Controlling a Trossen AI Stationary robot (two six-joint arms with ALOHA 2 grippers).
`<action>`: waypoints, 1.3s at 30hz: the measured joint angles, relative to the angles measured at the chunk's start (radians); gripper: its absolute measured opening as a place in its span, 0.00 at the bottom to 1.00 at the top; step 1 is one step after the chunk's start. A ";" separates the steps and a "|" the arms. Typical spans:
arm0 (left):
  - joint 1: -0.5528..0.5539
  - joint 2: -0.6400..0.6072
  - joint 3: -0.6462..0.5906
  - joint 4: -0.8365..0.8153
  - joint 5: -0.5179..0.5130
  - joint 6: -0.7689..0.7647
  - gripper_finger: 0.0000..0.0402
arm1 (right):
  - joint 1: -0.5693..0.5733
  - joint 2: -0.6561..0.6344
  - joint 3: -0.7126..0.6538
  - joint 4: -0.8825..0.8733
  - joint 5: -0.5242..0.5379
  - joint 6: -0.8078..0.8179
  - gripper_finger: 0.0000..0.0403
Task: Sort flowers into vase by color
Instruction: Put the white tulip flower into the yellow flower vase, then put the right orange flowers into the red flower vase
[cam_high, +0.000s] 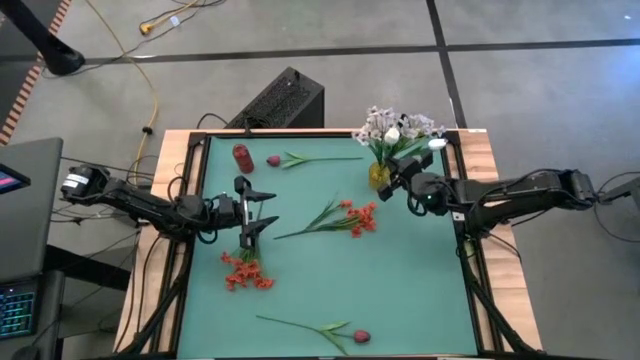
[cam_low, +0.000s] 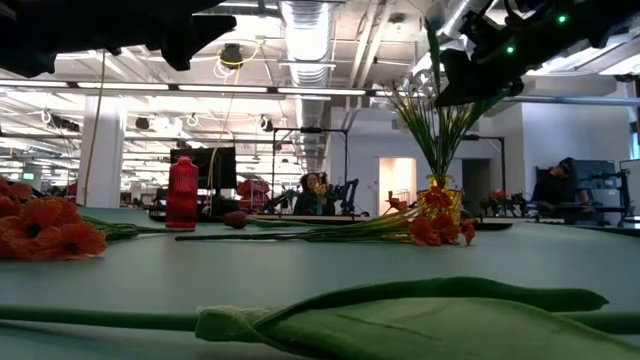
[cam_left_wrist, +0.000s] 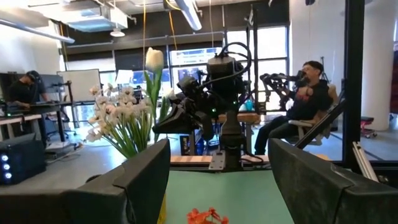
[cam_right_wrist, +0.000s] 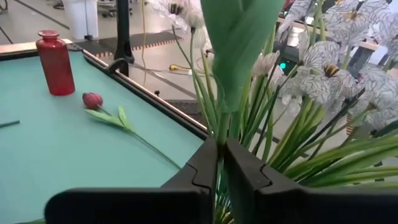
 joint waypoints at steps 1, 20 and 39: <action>0.000 0.000 0.000 -0.002 0.000 0.000 0.65 | -0.001 0.000 0.000 0.000 0.000 0.001 0.14; 0.000 0.000 0.058 -0.233 0.001 -0.011 0.65 | -0.001 0.000 0.054 -0.194 -0.088 0.156 0.53; 0.075 0.242 0.200 -0.514 0.118 -0.054 0.65 | 0.280 0.000 0.190 -0.569 -0.390 0.547 0.63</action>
